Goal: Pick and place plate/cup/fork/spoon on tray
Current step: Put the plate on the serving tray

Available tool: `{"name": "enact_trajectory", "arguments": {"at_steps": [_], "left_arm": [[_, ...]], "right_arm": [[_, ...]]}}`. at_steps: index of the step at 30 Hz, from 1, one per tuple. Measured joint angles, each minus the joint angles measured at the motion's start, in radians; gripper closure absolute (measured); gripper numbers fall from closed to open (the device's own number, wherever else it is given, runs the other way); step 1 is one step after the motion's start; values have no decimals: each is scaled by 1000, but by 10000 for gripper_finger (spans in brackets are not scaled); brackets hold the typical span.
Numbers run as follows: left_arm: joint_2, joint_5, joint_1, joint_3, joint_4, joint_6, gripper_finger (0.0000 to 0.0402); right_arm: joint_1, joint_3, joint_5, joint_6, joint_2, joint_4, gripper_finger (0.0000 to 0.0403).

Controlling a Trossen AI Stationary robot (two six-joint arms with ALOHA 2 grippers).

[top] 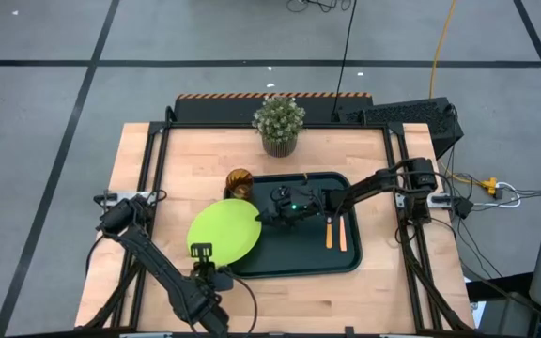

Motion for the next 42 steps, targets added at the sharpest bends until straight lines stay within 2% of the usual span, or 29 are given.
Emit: {"name": "enact_trajectory", "arguments": {"at_steps": [14,17,28,42], "left_arm": [[0,-7,0,0,0,-1,402],[0,-7,0,0,0,-1,402],[0,-7,0,0,1,-8,402],[0,49,-1,0,2,-20,399]], "right_arm": [[20,0,-6,-22,0,-11,248],[32,0,-6,-46,0,-12,270],[40,0,-9,-155,0,0,393],[40,0,-34,-197,0,1,402]]}}
